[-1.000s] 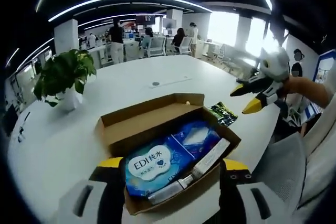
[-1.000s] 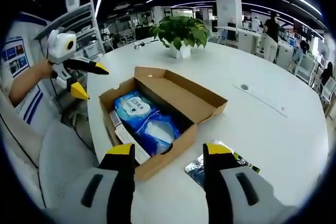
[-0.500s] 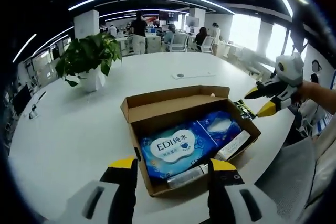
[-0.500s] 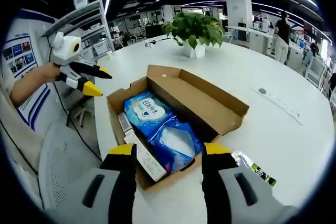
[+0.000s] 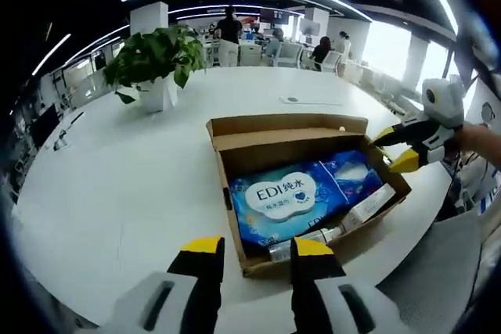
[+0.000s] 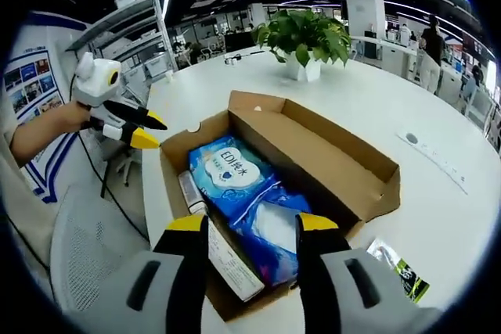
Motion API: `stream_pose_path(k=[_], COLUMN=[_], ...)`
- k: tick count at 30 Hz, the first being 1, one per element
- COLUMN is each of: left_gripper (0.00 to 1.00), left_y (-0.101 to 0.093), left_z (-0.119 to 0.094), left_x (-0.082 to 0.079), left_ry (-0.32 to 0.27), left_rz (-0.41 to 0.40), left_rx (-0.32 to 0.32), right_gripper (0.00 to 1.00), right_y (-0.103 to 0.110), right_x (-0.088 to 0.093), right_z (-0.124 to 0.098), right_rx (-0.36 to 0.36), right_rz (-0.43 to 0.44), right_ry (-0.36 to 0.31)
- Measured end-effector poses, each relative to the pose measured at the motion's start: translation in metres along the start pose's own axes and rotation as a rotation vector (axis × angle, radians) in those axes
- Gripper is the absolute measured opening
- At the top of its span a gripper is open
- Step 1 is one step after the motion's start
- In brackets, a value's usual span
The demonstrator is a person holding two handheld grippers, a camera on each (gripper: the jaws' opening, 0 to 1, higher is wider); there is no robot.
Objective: Operate the shoe box by opening the lid, removing the specified soft item, and placing it in the target area until the item is outside and the box remains undamaged.
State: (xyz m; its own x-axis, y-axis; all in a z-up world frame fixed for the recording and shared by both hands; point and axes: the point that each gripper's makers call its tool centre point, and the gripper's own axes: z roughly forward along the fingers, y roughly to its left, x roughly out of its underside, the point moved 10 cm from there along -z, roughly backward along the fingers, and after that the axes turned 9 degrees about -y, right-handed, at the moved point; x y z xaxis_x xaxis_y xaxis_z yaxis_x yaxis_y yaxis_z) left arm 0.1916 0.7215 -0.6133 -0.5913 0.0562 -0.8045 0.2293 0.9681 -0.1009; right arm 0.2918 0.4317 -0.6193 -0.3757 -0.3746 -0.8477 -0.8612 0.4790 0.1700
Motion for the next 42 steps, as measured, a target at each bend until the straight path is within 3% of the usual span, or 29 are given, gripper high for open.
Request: stream_pose_path(k=[7, 17, 33, 42], left_gripper=[0.16, 0.05, 0.05, 0.05], left_y=[0.008, 0.012, 0.014, 0.013], left_z=[0.003, 0.006, 0.007, 0.006], left_x=[0.012, 0.018, 0.019, 0.02], left_ry=[0.031, 0.018, 0.008, -0.001], left_rz=[-0.049, -0.112, -0.159, -0.168], left_rx=[-0.019, -0.042, -0.031, -0.03], right_gripper=[0.37, 0.33, 0.31, 0.28], right_y=[0.001, 0.003, 0.002, -0.002], right_x=[0.004, 0.006, 0.006, 0.005], right_z=[0.022, 0.049, 0.081, 0.08], right_rx=[-0.019, -0.046, -0.073, -0.023], right_rz=[0.006, 0.011, 0.047, 0.084], right_ry=[0.03, 0.068, 0.121, 0.138])
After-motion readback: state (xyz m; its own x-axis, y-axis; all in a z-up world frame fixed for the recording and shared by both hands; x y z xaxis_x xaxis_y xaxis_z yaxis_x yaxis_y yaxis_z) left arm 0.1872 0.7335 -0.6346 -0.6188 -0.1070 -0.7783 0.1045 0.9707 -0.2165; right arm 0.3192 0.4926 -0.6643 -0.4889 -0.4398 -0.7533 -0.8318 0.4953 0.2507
